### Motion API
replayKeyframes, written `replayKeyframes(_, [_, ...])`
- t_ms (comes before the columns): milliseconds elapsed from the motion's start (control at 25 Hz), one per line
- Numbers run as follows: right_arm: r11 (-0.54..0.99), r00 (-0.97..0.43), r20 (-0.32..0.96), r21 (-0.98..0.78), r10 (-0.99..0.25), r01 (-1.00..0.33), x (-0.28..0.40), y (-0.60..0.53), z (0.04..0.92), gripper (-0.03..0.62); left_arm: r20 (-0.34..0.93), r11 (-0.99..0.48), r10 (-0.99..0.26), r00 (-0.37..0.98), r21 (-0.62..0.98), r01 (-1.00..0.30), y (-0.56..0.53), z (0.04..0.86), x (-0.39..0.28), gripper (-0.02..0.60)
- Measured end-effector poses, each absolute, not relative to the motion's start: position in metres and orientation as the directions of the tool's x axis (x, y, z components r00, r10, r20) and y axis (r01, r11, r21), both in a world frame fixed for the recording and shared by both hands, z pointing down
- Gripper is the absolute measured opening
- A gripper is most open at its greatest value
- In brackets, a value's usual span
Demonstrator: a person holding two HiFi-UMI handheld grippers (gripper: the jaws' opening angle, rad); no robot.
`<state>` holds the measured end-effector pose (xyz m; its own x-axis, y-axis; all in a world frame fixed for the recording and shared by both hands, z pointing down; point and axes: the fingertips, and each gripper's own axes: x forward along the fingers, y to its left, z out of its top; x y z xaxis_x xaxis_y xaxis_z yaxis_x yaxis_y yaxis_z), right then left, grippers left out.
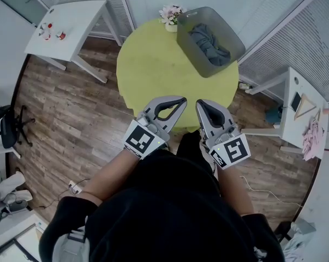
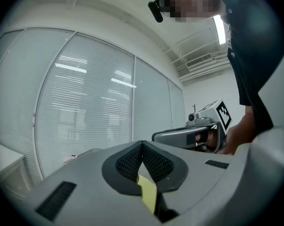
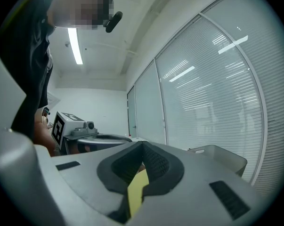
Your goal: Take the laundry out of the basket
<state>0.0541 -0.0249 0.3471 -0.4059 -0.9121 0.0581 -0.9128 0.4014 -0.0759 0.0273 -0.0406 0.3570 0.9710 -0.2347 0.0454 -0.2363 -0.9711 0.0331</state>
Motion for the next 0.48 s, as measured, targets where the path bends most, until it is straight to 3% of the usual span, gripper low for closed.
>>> replayKeyframes(480, [0.463, -0.466, 0.057, -0.055, -0.883, -0.885, 0.141, -0.106, 0.344, 0.023, 0.044, -0.945, -0.324, 0.945, 0.027, -0.325, -0.117, 0.358, 0.11, 0.008])
